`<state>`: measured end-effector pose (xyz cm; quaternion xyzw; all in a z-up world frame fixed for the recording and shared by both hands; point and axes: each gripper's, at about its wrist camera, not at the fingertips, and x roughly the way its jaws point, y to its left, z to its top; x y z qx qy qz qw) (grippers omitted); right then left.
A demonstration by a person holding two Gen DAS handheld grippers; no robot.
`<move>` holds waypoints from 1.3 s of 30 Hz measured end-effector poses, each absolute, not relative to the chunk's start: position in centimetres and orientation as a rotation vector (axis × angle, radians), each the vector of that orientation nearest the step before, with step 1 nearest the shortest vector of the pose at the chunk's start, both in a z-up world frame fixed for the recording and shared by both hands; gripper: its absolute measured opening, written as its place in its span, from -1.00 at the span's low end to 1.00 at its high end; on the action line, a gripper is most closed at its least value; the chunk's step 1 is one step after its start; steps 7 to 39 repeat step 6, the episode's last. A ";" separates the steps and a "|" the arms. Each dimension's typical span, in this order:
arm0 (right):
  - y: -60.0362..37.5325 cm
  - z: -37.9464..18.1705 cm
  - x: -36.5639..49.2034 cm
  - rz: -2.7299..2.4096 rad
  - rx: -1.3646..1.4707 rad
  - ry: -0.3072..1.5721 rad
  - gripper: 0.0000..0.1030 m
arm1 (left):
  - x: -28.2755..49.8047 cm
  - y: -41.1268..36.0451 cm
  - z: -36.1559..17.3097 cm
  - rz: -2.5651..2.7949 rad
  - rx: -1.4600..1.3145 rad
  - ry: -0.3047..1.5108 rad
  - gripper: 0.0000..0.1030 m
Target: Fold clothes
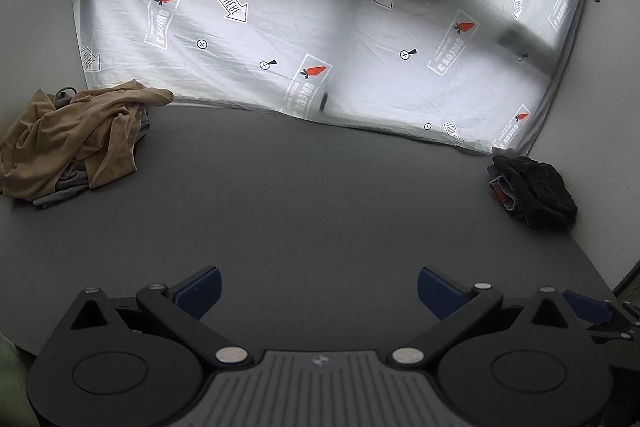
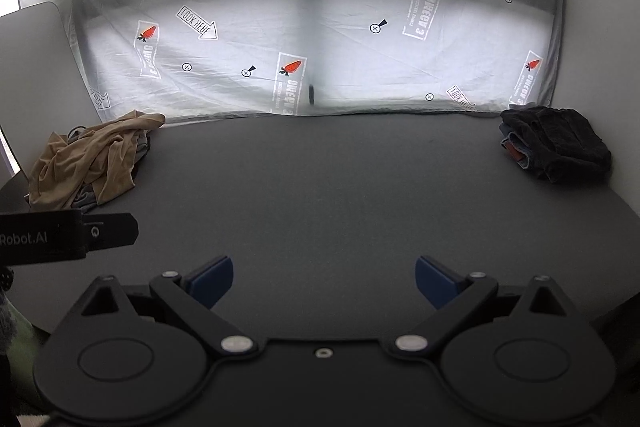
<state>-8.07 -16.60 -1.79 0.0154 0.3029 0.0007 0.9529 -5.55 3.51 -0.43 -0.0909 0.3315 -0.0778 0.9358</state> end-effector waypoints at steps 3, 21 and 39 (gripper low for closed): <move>-16.2 -1.8 -8.2 -0.003 0.039 0.620 0.92 | -5.7 3.7 -0.4 -0.168 -0.173 0.674 1.00; -15.8 -1.8 -8.2 -0.005 0.040 0.622 0.92 | -5.8 4.3 -0.5 -0.169 -0.174 0.671 1.00; -15.8 -1.8 -8.2 -0.005 0.040 0.622 0.92 | -5.8 4.3 -0.5 -0.169 -0.174 0.671 1.00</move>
